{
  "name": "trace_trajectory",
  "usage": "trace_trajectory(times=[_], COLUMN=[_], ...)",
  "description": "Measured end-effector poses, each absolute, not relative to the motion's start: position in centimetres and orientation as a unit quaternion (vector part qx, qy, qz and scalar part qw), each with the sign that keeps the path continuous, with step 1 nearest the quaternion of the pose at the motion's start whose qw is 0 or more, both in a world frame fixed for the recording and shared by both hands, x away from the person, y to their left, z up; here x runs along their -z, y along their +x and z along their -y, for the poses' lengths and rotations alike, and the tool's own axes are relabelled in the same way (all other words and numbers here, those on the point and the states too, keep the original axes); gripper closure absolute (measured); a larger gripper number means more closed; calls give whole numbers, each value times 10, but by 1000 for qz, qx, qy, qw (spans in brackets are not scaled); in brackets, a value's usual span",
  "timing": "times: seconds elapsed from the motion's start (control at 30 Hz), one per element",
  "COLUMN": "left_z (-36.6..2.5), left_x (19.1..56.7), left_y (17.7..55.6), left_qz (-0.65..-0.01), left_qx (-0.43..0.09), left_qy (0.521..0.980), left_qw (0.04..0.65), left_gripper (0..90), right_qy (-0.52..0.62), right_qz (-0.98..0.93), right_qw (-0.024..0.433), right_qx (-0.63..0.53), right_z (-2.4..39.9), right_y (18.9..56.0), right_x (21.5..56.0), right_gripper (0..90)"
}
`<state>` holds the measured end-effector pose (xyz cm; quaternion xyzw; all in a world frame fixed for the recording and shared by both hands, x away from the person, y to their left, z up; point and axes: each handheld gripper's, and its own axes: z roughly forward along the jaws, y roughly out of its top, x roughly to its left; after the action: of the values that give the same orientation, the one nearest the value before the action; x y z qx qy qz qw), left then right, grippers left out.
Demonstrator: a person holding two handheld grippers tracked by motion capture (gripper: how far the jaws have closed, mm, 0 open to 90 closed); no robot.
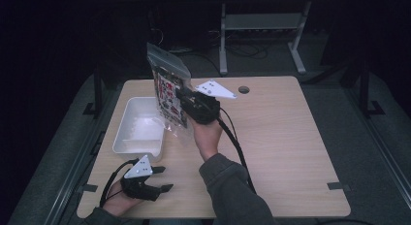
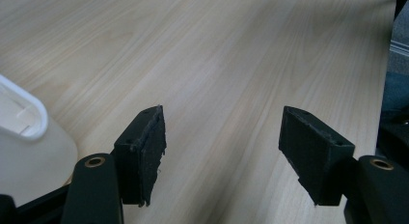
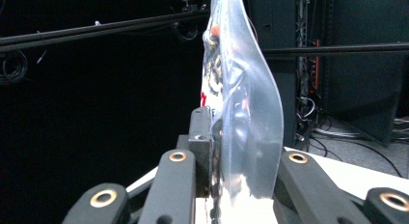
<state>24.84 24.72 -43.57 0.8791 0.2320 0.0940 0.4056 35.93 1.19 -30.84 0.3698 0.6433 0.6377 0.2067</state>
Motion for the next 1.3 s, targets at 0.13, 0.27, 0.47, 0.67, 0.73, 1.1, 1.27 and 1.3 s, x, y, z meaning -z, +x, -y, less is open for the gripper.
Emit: trace_trajectory(times=[0.13, 0.27, 0.47, 0.67, 0.73, 1.1, 1.27, 1.3], left_z=[-251, -257, -261, -266, -267, -267, -268, -268], left_x=[436, 436, 435, 436, 436, 438, 439, 439], left_y=[248, 250, 251, 252, 252, 255, 255, 256], left_qz=[-234, -243, -243, -248, -251, -249, -246, -246], left_qx=[-97, -92, -99, -100, -99, -93, -94, -93], left_qy=[879, 876, 878, 876, 875, 877, 880, 881], left_qw=[403, 406, 401, 400, 402, 400, 395, 394], left_gripper=[330, 330, 330, 330, 330, 330, 330, 330], right_qy=[368, 365, 367, 371, 375, 378, 377, 376], right_qz=[-644, -647, -647, -643, -642, -655, -659, -659], right_qw=[204, 206, 203, 207, 208, 227, 229, 228], right_qx=[-639, -638, -637, -637, -636, -614, -610, -610], right_z=[-30, -47, -66, -83, -90, -125, -134, -135], right_y=[366, 372, 385, 395, 399, 420, 423, 423], right_x=[308, 307, 308, 312, 315, 340, 353, 356], right_gripper=[753, 754, 754, 754, 754, 754, 754, 754])
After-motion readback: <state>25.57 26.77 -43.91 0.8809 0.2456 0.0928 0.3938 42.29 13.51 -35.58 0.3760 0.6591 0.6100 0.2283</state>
